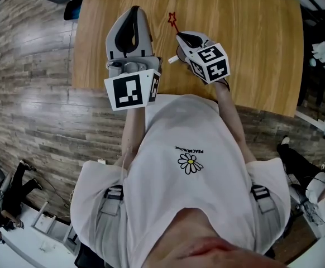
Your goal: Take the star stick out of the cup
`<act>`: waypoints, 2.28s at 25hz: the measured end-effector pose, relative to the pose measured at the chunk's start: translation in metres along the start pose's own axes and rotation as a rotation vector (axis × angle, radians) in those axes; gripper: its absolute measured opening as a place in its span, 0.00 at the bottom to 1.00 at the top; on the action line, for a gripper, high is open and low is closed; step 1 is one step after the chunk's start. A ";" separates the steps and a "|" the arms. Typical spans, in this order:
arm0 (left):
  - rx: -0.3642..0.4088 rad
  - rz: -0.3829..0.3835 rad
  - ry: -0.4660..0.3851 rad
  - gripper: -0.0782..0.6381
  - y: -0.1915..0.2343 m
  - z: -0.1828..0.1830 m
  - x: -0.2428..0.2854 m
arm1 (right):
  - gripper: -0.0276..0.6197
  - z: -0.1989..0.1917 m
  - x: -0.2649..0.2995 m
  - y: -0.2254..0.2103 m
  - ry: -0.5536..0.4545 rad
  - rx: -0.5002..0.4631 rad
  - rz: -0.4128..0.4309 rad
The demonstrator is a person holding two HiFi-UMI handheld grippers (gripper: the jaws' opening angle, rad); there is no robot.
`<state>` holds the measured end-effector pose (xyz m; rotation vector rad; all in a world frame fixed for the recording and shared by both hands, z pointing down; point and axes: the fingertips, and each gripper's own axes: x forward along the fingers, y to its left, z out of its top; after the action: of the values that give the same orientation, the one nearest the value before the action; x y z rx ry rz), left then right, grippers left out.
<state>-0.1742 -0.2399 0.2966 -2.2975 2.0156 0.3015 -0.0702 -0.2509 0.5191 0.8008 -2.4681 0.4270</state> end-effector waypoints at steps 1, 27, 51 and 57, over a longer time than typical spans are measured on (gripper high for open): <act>0.000 -0.002 0.000 0.13 0.000 0.000 -0.001 | 0.06 -0.001 0.000 0.002 0.001 -0.002 0.001; -0.007 -0.078 -0.051 0.13 -0.020 0.023 0.008 | 0.06 0.163 -0.116 -0.001 -0.522 -0.116 -0.181; 0.002 -0.151 -0.047 0.13 -0.063 0.047 0.016 | 0.06 0.169 -0.251 -0.038 -0.825 -0.086 -0.555; -0.001 -0.148 -0.040 0.13 -0.068 0.044 0.016 | 0.06 0.165 -0.249 -0.039 -0.802 -0.096 -0.554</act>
<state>-0.1095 -0.2383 0.2449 -2.4042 1.8155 0.3360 0.0670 -0.2395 0.2510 1.8112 -2.7248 -0.2771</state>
